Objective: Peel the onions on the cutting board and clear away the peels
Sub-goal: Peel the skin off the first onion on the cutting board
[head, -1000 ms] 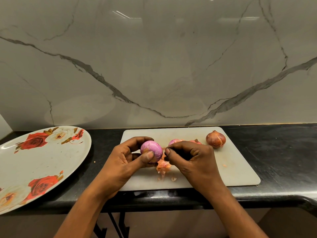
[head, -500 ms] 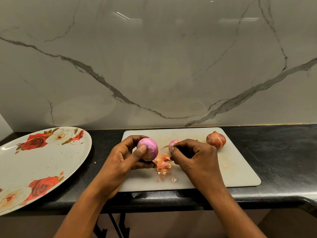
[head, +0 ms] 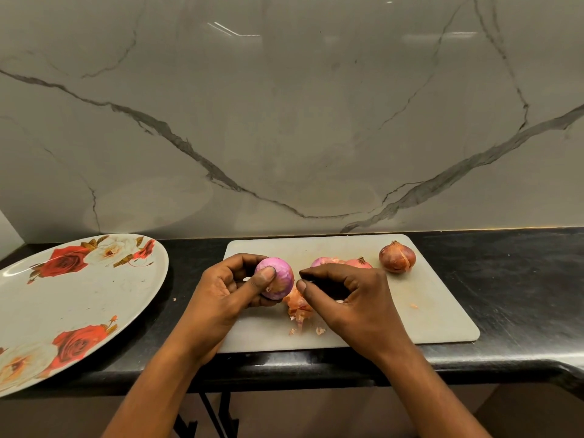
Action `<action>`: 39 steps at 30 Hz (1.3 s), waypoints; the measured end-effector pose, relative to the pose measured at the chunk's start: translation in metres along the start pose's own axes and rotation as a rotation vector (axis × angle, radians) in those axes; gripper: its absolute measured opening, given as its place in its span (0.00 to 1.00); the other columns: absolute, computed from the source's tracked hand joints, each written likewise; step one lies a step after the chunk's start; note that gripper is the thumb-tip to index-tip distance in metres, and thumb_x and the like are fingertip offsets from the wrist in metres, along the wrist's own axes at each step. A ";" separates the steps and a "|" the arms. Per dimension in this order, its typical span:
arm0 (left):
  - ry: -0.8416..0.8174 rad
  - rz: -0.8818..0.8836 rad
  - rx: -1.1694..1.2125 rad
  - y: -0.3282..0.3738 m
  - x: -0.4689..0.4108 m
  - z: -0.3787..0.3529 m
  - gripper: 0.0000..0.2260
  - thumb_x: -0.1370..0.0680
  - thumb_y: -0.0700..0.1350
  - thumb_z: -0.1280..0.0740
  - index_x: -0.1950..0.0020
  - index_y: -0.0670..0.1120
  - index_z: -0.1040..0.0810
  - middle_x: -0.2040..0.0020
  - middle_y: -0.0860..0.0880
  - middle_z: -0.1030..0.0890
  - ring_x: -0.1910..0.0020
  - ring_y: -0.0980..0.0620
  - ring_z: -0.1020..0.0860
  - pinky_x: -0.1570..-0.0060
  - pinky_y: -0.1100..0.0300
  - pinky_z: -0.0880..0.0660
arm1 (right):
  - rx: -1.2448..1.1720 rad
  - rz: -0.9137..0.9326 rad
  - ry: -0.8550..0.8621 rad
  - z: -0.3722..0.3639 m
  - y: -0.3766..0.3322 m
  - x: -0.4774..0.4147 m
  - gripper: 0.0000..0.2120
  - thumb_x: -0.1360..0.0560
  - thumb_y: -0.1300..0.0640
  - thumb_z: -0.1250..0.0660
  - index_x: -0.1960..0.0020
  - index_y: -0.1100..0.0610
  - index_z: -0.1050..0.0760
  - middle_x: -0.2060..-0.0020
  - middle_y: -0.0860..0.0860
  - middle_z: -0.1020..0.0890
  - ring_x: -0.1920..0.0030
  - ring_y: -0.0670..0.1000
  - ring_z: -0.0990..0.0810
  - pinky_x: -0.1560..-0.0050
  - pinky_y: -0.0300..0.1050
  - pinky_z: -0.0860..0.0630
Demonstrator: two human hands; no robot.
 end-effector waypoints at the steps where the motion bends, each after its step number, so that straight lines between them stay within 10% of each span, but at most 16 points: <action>1: -0.006 -0.001 0.004 0.001 0.000 -0.001 0.15 0.22 0.45 0.28 0.37 0.42 0.18 0.44 0.45 0.13 0.46 0.43 0.13 0.49 0.54 0.15 | 0.001 0.011 -0.011 -0.001 -0.001 0.000 0.10 0.22 0.55 0.23 0.42 0.54 0.12 0.51 0.43 0.11 0.51 0.39 0.13 0.49 0.38 0.15; 21: -0.045 -0.022 -0.020 0.002 0.002 -0.005 0.17 0.24 0.46 0.27 0.37 0.44 0.17 0.43 0.45 0.13 0.46 0.43 0.14 0.52 0.58 0.16 | 0.060 0.024 0.044 0.003 0.002 -0.004 0.05 0.23 0.55 0.28 0.53 0.53 0.13 0.61 0.42 0.14 0.59 0.48 0.15 0.53 0.54 0.18; 39: -0.050 -0.038 0.059 0.002 0.000 -0.002 0.17 0.21 0.45 0.32 0.33 0.44 0.19 0.40 0.46 0.15 0.43 0.40 0.15 0.51 0.55 0.16 | -0.005 -0.052 0.044 0.004 0.007 0.000 0.10 0.24 0.59 0.22 0.43 0.52 0.12 0.51 0.41 0.11 0.51 0.38 0.13 0.48 0.37 0.16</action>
Point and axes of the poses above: each hand's wrist, its own x-axis away from the middle knuckle, its own z-axis out of the back of the hand, y = z × x, the point moved 8 cm from there along -x, towards the middle knuckle
